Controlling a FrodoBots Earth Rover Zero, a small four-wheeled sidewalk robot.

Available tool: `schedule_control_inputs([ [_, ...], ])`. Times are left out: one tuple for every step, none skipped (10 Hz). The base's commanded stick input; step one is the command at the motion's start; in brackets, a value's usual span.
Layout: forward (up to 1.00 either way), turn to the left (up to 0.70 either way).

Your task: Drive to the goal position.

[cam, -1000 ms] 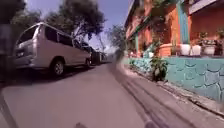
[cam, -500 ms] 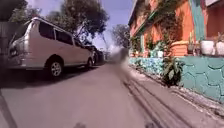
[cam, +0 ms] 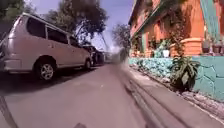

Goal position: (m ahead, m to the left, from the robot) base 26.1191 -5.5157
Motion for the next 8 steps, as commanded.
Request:
schedule_control_inputs([
  [1.0,0.0],
  [1.0,0.0],
  [1.0,0.0],
  [1.0,0.0],
  [1.0,0.0],
  [1.0,0.0],
  [1.0,0.0],
  [1.0,0.0],
])
